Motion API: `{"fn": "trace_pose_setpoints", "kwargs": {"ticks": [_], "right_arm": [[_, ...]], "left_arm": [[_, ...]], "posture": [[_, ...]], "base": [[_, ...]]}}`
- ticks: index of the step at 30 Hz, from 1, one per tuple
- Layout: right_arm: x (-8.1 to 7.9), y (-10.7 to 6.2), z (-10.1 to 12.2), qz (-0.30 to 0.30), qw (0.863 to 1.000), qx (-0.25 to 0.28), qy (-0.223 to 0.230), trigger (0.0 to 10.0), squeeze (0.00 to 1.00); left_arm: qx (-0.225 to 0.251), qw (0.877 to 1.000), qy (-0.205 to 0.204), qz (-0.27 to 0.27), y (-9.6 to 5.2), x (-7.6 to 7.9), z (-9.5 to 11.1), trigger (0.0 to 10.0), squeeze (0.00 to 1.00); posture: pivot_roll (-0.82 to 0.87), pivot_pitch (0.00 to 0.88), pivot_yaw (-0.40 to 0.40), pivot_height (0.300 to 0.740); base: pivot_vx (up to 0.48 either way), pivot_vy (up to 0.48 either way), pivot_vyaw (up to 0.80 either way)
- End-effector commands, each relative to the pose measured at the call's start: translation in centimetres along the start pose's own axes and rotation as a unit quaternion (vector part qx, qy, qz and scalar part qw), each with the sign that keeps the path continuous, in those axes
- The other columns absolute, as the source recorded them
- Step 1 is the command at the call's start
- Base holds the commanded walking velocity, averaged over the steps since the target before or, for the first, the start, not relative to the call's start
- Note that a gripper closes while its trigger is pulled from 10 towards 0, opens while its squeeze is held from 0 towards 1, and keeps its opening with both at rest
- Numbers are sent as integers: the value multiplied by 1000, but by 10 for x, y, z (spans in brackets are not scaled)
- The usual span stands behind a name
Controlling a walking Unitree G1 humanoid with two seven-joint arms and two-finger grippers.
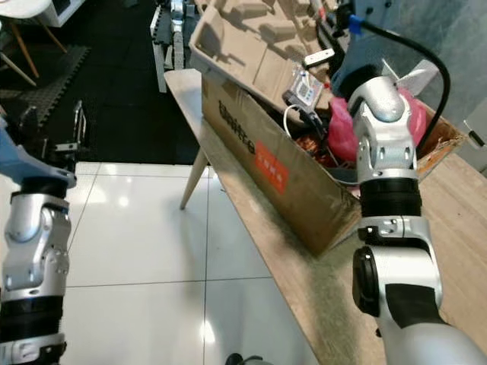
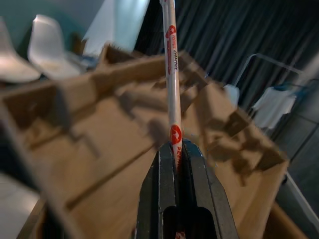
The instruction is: Picking trash to rubbish bin
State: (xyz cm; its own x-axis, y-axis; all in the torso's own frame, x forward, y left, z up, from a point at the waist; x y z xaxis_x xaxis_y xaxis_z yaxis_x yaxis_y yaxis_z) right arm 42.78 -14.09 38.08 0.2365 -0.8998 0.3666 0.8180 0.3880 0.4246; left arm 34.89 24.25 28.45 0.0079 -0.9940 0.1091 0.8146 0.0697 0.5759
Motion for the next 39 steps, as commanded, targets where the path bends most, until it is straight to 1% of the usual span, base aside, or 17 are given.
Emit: {"fn": "trace_pose_setpoints", "kwargs": {"ticks": [1,9,19,20,21,22,24,26,29,30,31,32,34,35,37,38,39], "right_arm": [[7,-9,-18,-1,998,-45,-31,10000,0],[12,-12,-28,4,993,-99,-57,10000,0],[-14,-18,-43,75,986,-143,-37,10000,0],[-13,-19,-47,70,985,-153,-34,10000,451],[-12,-19,-49,65,984,-161,-32,10000,451],[-11,-19,-50,63,984,-164,-30,10000,988],[-11,-19,-50,62,984,-166,-29,10000,1000],[-10,-18,-48,58,985,-159,-25,10000,1000],[-6,-10,-22,41,995,-90,-12,10000,1000],[-6,-7,-8,37,998,-51,-1,10000,451],[-5,-5,8,32,999,-9,27,10000,0],[-5,-5,8,32,999,-9,27,10000,0],[-11,-7,18,57,995,17,79,10000,0],[-11,-7,18,57,995,17,79,10000,0],[-24,-12,31,103,986,53,124,10000,0],[-24,-12,31,103,986,53,124,10000,0],[-40,-19,40,154,973,76,156,10000,0]], "left_arm": [[9,1000,2,-19,3,8,8,10000,0],[-1,1000,1,-19,1,7,4,10000,0],[-10,1000,-6,-27,-1,14,-1,10000,0],[-11,999,-5,-30,-1,15,-2,10000,0],[-12,999,-4,-32,-1,16,-2,10000,0],[-13,999,-4,-33,-1,17,-3,10000,0],[-14,999,-5,-34,-2,17,-3,10000,0],[-14,999,-5,-35,-2,18,-3,10000,0],[-15,999,-5,-37,-2,19,-3,10000,0],[-16,999,-6,-38,-2,20,-4,10000,0],[-17,999,-7,-40,-1,20,-4,10000,0],[-17,999,-7,-40,-1,20,-4,10000,0],[-20,999,-7,-41,-2,21,-6,10000,0],[-20,999,-7,-41,-2,21,-6,10000,0],[-26,999,-6,-40,-3,20,-9,10000,0],[-26,999,-6,-40,-3,20,-9,10000,0],[-31,999,-4,-35,-4,17,-12,10000,0]], "posture": [[179,132,-126,740],[168,139,-125,740],[167,136,-131,740],[172,133,-131,740],[172,133,-131,740],[172,132,-130,740],[172,130,-129,740],[176,130,-129,740],[178,130,-125,740],[178,129,-125,740],[179,132,-122,740],[179,132,-122,740],[181,133,-121,740],[181,133,-121,740],[185,135,-120,740],[185,135,-120,740],[185,136,-119,740]], "base": [[0,0,-425],[0,0,0],[0,0,0],[0,0,0],[0,0,0],[0,0,0],[0,0,0],[0,0,0],[0,0,0],[0,0,0],[0,0,0],[0,0,0],[0,0,0],[0,0,0],[0,0,0],[0,0,0],[0,0,0]]}}
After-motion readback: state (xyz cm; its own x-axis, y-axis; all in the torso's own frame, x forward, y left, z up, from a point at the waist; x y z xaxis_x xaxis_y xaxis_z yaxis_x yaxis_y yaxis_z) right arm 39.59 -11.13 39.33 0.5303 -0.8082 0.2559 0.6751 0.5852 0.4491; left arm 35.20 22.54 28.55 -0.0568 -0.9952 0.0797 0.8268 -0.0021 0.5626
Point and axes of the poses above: a point about 5 cm out from each wrist's last joint towards the gripper, its own y axis pointing out of the wrist towards the gripper, its own z axis along the axis of the wrist's last joint, x = y × z, the point moved 6 cm from there along y, pointing out of the wrist towards the gripper, and after that the axes turned 3 degrees about -y, right-handed, at the moved point
